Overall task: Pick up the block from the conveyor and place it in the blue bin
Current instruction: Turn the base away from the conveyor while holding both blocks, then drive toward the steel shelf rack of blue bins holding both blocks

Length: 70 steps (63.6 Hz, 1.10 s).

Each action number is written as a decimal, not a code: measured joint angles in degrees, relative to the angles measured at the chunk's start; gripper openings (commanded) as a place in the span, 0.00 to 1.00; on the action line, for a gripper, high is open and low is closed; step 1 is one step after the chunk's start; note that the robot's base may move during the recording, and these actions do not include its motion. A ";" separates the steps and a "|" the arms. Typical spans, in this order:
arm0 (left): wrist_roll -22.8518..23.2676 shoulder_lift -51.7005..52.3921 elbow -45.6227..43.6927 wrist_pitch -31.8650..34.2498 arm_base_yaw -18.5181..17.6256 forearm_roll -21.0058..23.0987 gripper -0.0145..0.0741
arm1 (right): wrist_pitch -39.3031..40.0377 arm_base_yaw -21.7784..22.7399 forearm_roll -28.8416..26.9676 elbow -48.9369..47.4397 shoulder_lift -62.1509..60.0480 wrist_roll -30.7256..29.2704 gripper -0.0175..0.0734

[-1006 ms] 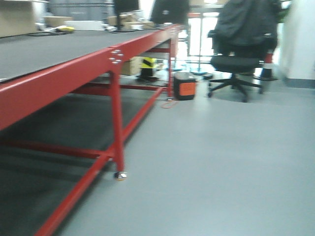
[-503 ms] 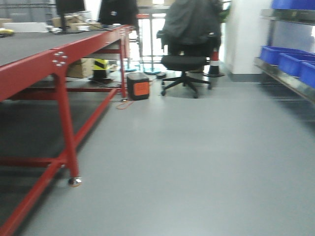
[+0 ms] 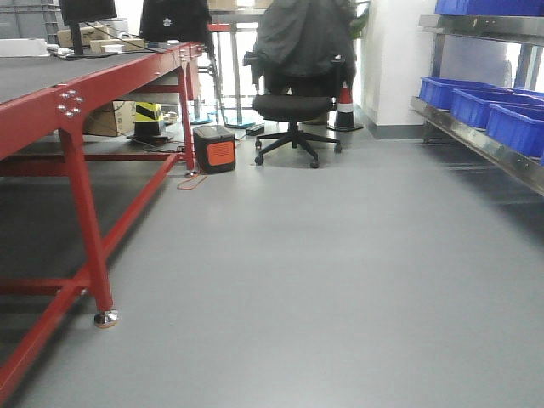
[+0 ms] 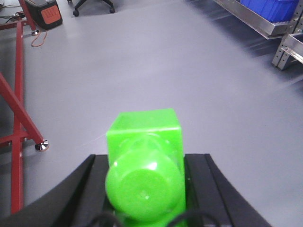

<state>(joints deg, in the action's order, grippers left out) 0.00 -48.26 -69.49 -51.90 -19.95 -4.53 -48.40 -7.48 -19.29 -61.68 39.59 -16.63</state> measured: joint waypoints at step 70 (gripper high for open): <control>0.00 0.10 0.00 0.00 0.00 0.00 0.04 | -0.10 0.00 0.00 0.00 0.00 0.00 0.01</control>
<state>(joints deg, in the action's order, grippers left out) 0.00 -48.16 -69.49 -51.90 -19.95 -4.53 -48.50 -7.48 -19.29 -61.68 39.59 -16.63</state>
